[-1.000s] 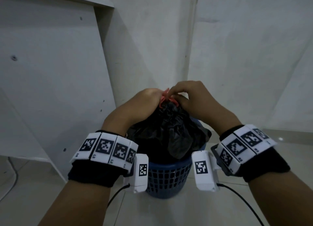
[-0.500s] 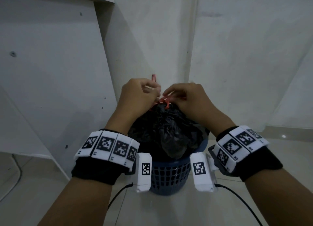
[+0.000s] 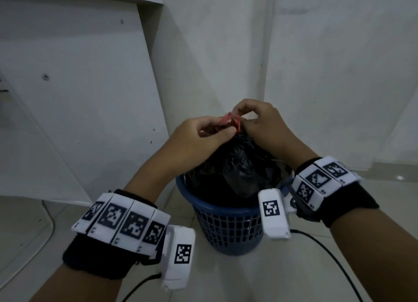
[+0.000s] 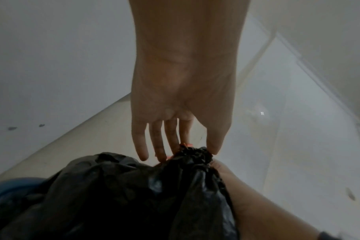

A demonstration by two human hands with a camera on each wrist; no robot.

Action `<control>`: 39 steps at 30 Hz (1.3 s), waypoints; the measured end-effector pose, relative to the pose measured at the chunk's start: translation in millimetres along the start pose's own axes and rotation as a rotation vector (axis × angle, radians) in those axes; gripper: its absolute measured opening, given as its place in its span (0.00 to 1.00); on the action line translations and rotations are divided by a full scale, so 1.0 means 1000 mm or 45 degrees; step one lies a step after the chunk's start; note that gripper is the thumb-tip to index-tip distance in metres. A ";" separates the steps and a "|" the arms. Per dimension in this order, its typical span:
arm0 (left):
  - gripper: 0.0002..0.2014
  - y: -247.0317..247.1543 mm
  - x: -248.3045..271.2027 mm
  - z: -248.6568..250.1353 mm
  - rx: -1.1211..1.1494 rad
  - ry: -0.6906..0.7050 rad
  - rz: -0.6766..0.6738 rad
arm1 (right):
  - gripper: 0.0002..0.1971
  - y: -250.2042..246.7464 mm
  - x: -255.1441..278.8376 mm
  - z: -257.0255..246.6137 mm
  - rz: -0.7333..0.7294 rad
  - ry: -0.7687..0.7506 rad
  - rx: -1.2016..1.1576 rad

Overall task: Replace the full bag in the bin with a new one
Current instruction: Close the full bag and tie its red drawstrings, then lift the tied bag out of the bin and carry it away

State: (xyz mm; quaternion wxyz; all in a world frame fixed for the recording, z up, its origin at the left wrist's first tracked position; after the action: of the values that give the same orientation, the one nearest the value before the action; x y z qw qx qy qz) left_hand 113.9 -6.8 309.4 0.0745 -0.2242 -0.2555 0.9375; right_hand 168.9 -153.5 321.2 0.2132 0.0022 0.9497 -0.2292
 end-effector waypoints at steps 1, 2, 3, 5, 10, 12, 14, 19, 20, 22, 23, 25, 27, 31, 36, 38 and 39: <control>0.20 0.006 0.000 0.002 0.000 0.056 -0.065 | 0.06 -0.001 -0.001 0.003 -0.003 0.028 -0.020; 0.23 0.011 0.001 0.002 -0.032 0.103 -0.115 | 0.06 -0.001 -0.002 0.008 -0.017 0.059 -0.047; 0.27 0.015 0.002 0.000 -0.080 0.141 -0.133 | 0.07 0.000 -0.002 0.011 -0.040 0.085 -0.080; 0.31 0.019 0.003 -0.009 -0.137 0.162 -0.064 | 0.09 0.006 -0.001 0.018 -0.113 0.136 -0.115; 0.22 0.023 -0.003 -0.031 0.046 0.047 0.107 | 0.09 0.013 0.004 0.028 -0.325 0.404 -0.186; 0.19 0.023 -0.008 -0.032 0.033 0.064 0.099 | 0.05 0.011 0.005 0.031 -0.304 0.480 -0.238; 0.19 0.023 -0.011 -0.028 -0.005 0.113 0.086 | 0.09 0.004 0.000 0.027 -0.156 0.367 -0.199; 0.18 0.024 -0.017 -0.014 -0.350 0.247 0.017 | 0.15 -0.027 0.003 0.027 0.152 0.248 -0.079; 0.19 0.021 -0.017 -0.010 -0.403 0.272 0.038 | 0.17 -0.027 0.001 0.029 0.090 0.289 -0.139; 0.23 0.012 -0.017 -0.005 -0.486 0.279 0.102 | 0.15 -0.029 -0.002 0.028 -0.030 0.346 -0.111; 0.25 0.006 -0.017 -0.005 -0.516 0.259 0.143 | 0.14 -0.034 -0.003 0.023 -0.039 0.342 -0.081; 0.30 -0.005 -0.016 -0.005 -0.552 0.196 0.221 | 0.07 -0.040 -0.001 0.013 -0.091 0.333 -0.084; 0.32 -0.013 -0.017 -0.006 -0.567 0.116 0.281 | 0.13 -0.027 0.010 0.009 -0.344 0.384 0.011; 0.33 -0.009 -0.024 -0.018 -0.263 0.018 0.298 | 0.16 -0.001 0.029 0.015 -0.558 0.302 0.392; 0.27 0.008 -0.020 -0.020 0.058 0.101 0.057 | 0.16 -0.028 0.015 0.025 -0.161 0.230 0.274; 0.21 -0.008 -0.018 -0.024 -0.109 0.146 0.140 | 0.14 -0.031 0.017 0.027 -0.149 0.256 0.135; 0.15 -0.014 -0.016 -0.024 -0.166 0.180 0.148 | 0.13 -0.032 0.019 0.025 -0.156 0.266 0.084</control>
State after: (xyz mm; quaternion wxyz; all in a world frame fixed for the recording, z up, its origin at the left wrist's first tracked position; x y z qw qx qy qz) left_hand 139.6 12.0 304.4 0.0229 -0.3087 -0.2965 0.9035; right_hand 158.8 -194.8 307.1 0.0986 -0.0251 0.9571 -0.2714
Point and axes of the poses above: each hand's wrist, its own x-axis away from the middle knuckle, its own y-axis out of the palm, z = x × y, the point moved 10 cm from there along -x, towards the middle knuckle, and after that the axes turned 11 degrees about y, right-handed, at the moved point
